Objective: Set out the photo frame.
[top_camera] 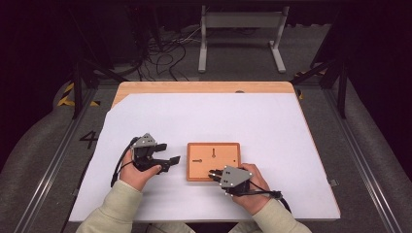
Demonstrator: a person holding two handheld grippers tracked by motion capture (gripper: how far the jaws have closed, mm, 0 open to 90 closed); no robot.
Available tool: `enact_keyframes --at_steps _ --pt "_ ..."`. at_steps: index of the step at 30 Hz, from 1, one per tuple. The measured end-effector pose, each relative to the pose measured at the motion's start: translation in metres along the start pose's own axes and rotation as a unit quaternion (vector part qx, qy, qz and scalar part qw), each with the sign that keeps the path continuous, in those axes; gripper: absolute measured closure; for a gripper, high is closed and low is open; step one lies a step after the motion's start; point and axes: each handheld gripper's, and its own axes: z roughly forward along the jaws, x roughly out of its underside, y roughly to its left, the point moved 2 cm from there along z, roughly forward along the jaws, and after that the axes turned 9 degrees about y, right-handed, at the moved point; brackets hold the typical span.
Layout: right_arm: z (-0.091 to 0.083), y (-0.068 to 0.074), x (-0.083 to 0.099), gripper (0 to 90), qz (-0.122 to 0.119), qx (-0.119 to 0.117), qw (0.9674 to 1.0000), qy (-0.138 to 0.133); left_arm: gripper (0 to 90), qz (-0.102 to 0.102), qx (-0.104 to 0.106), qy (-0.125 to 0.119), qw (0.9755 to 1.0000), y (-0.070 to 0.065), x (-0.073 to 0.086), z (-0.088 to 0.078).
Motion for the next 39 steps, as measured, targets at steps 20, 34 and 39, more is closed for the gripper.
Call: enact_keyframes --at_steps 20,34,39 --pt "0.001 0.020 0.013 85.4 -0.032 0.068 0.9970 0.020 16.3 0.003 0.053 0.001 0.9986 -0.014 -0.023 0.021" --pt "0.001 0.026 0.013 85.7 -0.063 0.085 0.9942 0.021 17.0 0.003 0.077 0.014 0.9969 -0.017 -0.031 0.041" --pt "0.000 0.027 0.013 85.8 -0.073 0.090 0.9930 0.025 17.0 0.007 0.090 0.025 0.9956 -0.019 -0.031 0.049"
